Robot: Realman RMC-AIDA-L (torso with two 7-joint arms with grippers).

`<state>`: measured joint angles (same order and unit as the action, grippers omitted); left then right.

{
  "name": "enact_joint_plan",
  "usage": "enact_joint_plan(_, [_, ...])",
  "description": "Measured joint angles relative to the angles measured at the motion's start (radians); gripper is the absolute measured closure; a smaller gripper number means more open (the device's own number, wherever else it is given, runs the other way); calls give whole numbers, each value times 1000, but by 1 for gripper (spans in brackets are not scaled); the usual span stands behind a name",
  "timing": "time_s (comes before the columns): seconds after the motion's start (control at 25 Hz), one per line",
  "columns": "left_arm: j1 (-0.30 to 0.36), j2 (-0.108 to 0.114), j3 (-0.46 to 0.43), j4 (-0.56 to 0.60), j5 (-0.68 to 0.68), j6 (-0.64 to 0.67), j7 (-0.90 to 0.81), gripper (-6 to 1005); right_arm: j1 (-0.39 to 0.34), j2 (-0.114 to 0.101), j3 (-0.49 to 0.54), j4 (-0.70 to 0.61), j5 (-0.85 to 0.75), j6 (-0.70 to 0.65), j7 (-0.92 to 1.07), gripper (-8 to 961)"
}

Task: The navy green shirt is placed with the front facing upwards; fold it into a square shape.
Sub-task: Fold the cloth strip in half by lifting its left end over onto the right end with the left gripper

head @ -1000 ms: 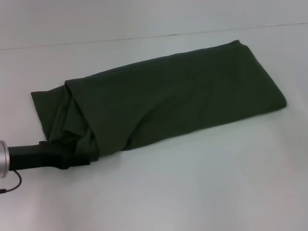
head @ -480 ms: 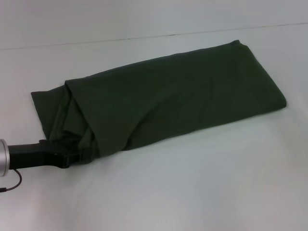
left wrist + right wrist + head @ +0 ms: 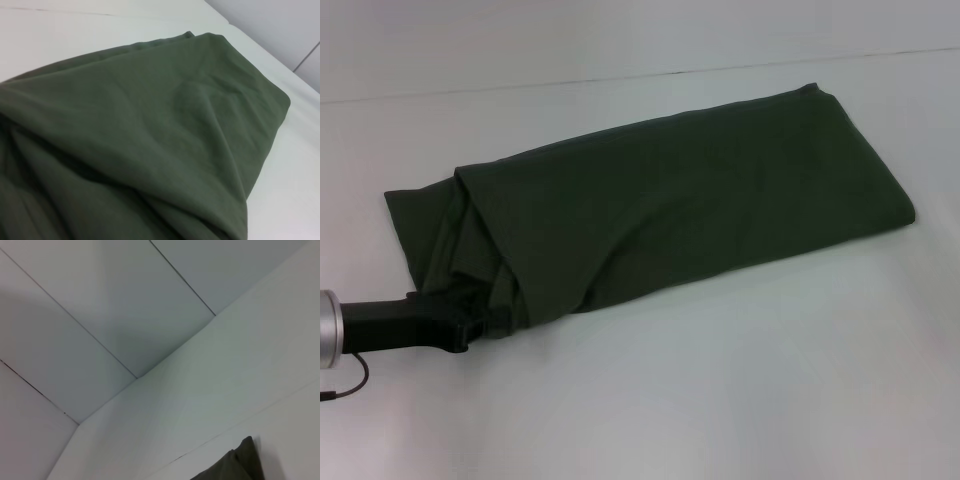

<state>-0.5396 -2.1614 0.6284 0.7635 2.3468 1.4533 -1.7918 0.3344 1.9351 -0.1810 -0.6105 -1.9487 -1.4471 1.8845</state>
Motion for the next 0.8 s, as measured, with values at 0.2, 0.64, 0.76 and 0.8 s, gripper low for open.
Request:
enact_joint_plan(0.2, [6, 2, -10, 6, 1, 1, 0, 998, -1, 7, 0, 0, 1, 5, -14, 103])
enact_joint_plan(0.64, [11, 2, -11, 21, 0, 19, 2, 990, 43, 27, -60, -6, -95, 54, 15, 103])
enact_joint_plan(0.76, [10, 2, -12, 21, 0, 22, 2, 988, 56, 18, -66, -7, -147, 112, 98, 103])
enact_joint_plan(0.8, [9, 2, -13, 20, 0, 22, 2, 988, 61, 17, -66, -7, -159, 131, 124, 103])
